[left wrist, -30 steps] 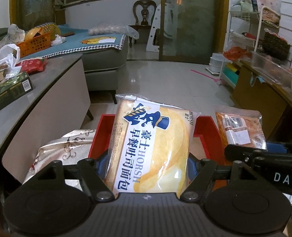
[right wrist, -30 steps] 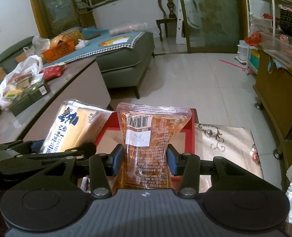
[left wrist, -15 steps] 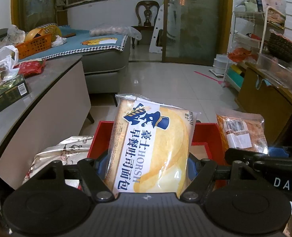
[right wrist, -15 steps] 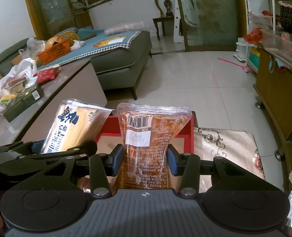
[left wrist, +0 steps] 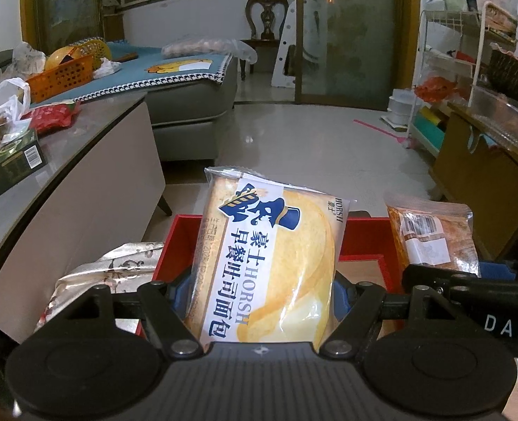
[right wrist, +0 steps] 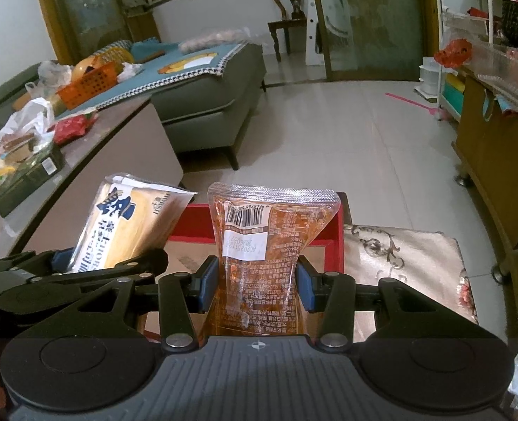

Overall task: Organize snacks
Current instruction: 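Lift both bread bags and carry them over the red box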

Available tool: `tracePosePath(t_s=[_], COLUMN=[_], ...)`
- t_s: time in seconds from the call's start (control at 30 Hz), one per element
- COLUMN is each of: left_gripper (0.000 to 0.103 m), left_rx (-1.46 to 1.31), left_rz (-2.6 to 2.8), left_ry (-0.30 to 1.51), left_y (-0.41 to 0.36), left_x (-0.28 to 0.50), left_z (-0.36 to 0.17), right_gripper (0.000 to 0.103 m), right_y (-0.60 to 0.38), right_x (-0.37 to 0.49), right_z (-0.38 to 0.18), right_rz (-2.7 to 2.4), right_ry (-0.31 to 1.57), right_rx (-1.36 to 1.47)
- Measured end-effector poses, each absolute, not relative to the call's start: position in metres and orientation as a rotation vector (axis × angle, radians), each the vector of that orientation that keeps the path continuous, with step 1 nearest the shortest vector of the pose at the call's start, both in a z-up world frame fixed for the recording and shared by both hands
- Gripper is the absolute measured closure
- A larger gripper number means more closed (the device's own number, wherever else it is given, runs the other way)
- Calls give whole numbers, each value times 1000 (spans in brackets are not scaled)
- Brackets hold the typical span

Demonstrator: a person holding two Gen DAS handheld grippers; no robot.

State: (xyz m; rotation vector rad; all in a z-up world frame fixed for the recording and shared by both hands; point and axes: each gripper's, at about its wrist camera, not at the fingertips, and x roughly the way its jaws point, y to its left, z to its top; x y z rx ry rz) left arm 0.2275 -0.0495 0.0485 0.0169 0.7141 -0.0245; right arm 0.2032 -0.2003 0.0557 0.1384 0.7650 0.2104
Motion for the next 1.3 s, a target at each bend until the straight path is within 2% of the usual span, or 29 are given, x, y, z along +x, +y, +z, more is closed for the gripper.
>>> tracePosePath(t_s=[1.3], left_gripper=[37], left_rx=[76], left_rz=[31], left_ry=[777], left_y=[-57], left_x=[278], left_z=[-8], right_gripper=[49], right_y=[-197], right_x=[260], right_z=[6], right_rz=[205], right_ry=[842], right_rx=[154])
